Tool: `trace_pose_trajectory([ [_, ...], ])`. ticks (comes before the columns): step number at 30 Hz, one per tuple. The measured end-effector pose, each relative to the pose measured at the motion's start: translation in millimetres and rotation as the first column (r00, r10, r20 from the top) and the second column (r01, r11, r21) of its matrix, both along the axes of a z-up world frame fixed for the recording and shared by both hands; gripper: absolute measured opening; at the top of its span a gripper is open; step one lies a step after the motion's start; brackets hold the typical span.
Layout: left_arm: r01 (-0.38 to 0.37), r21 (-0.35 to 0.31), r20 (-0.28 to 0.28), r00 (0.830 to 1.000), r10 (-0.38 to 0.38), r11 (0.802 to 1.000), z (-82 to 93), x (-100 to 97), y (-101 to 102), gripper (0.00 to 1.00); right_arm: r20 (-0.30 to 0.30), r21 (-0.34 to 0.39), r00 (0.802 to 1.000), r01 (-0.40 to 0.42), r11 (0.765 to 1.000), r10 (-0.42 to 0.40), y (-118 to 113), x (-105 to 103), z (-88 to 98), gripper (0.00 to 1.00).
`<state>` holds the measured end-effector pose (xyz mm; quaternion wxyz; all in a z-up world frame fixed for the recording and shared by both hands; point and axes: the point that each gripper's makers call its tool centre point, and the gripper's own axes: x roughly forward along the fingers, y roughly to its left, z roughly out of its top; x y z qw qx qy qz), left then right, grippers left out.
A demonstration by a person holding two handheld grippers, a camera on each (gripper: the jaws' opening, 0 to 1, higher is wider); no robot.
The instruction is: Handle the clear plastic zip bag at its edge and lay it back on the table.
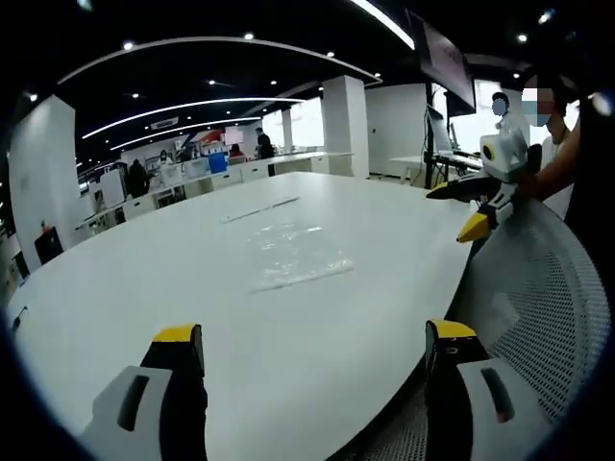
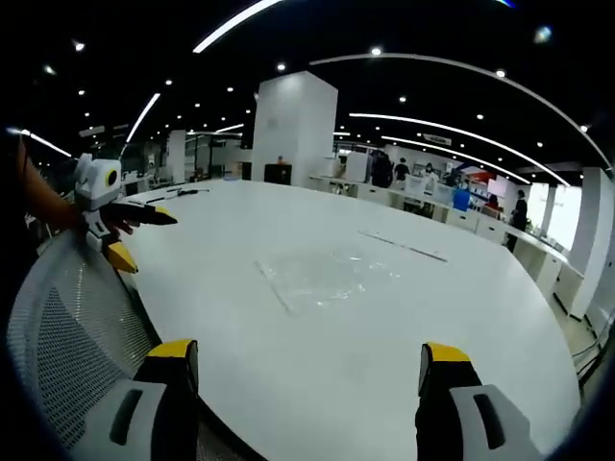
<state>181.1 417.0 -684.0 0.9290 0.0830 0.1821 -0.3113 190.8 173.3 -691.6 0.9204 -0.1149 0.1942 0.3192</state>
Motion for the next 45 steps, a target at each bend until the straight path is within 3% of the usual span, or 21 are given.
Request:
trace_pose_trajectory([
  [45,0.007,0.004,-0.012,1.0,-0.007,1.0,-3.1,-1.6,0.3,0.94,0.001,-0.008,1.0,0.014,1.0,-0.014,-2.4,0.8,0.0,0.95],
])
